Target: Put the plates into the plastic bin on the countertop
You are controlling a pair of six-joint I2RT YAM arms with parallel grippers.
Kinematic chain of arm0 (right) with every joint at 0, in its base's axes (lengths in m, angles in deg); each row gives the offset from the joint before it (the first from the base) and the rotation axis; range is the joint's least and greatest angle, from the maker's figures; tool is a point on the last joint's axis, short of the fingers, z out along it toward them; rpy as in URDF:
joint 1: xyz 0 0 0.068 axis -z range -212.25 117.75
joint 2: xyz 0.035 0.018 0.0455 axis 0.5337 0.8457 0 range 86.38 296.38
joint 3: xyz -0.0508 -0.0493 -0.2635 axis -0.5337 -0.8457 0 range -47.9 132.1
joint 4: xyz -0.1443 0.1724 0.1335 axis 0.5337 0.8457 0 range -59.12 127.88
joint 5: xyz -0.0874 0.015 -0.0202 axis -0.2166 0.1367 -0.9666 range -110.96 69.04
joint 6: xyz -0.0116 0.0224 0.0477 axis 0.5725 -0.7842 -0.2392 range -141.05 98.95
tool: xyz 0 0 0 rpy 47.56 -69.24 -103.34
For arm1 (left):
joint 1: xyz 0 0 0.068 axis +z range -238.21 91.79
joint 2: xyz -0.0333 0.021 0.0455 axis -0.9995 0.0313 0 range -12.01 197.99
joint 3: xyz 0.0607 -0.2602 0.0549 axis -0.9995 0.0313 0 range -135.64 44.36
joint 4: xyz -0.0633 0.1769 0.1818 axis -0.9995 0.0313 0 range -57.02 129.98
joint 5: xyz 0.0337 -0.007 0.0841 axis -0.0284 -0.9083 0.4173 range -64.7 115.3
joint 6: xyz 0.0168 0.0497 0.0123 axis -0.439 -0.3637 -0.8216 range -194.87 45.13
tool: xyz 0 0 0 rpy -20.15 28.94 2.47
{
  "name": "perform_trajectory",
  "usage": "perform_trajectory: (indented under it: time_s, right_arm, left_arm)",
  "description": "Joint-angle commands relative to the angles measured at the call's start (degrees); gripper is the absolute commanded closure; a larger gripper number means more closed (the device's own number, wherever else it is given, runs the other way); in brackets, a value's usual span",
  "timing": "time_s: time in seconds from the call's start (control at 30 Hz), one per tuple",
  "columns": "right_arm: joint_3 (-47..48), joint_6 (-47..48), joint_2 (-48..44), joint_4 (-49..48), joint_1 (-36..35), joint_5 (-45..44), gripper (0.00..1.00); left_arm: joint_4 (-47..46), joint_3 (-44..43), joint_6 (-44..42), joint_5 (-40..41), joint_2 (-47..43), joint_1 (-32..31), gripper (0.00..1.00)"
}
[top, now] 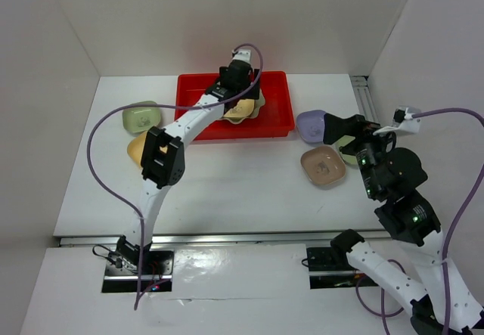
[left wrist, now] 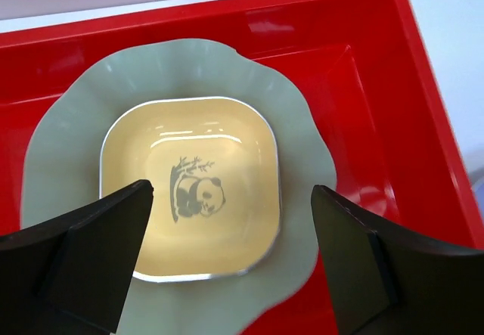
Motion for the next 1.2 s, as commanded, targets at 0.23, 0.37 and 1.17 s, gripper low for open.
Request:
perform_trajectory:
  time_s: [0.23, 0.37, 1.17]
  right_arm:
    - [-8.0, -1.7, 15.7, 0.9, 0.8, -5.9, 0.00]
    - [-8.6, -5.7, 22.9, -0.5, 2.9, -4.6, 0.00]
    - [-19.4, -9.6, 51.8, -11.6, 6.5, 2.5, 0.08]
  left_arm:
    - [12.0, 13.6, 11.8, 5.5, -28.9, -3.9, 0.01]
    - [13.0, 33.1, 18.9, 1.7, -43.4, -3.9, 0.01]
    - [23.6, 59.1, 23.6, 5.1, -69.0, -15.9, 0.01]
